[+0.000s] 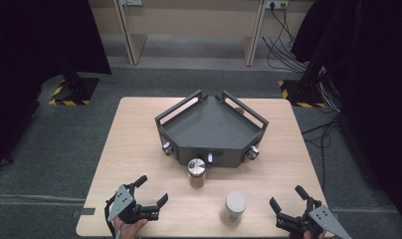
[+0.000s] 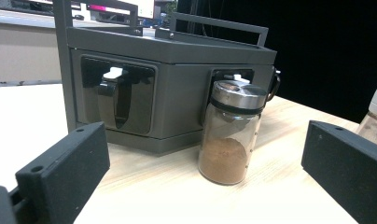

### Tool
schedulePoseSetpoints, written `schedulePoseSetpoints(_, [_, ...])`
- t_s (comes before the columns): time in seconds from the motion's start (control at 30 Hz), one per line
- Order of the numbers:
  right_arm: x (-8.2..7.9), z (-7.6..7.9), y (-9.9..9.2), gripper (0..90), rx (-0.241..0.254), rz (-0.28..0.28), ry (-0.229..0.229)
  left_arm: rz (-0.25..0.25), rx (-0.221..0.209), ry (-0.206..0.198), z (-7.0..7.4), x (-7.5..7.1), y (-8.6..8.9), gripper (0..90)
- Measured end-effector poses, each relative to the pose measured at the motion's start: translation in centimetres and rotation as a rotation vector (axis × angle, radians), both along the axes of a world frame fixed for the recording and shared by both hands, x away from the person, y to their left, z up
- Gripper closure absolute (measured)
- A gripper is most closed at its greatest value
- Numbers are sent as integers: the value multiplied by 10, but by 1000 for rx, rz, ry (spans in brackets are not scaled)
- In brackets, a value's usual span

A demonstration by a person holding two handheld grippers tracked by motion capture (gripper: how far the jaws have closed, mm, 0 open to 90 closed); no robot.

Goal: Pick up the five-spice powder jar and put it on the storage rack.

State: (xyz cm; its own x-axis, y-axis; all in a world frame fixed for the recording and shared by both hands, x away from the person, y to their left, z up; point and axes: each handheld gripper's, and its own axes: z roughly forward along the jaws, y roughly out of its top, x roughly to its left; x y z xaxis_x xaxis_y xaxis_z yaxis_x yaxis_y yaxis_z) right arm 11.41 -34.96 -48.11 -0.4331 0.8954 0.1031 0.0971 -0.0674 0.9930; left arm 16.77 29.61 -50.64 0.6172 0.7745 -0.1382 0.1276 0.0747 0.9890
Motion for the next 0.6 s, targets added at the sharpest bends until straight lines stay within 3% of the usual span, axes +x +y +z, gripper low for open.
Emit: schedulePoseSetpoints(0.6, [0,0,0,4,2,-5,1,0,1,3,0,0,0,1])
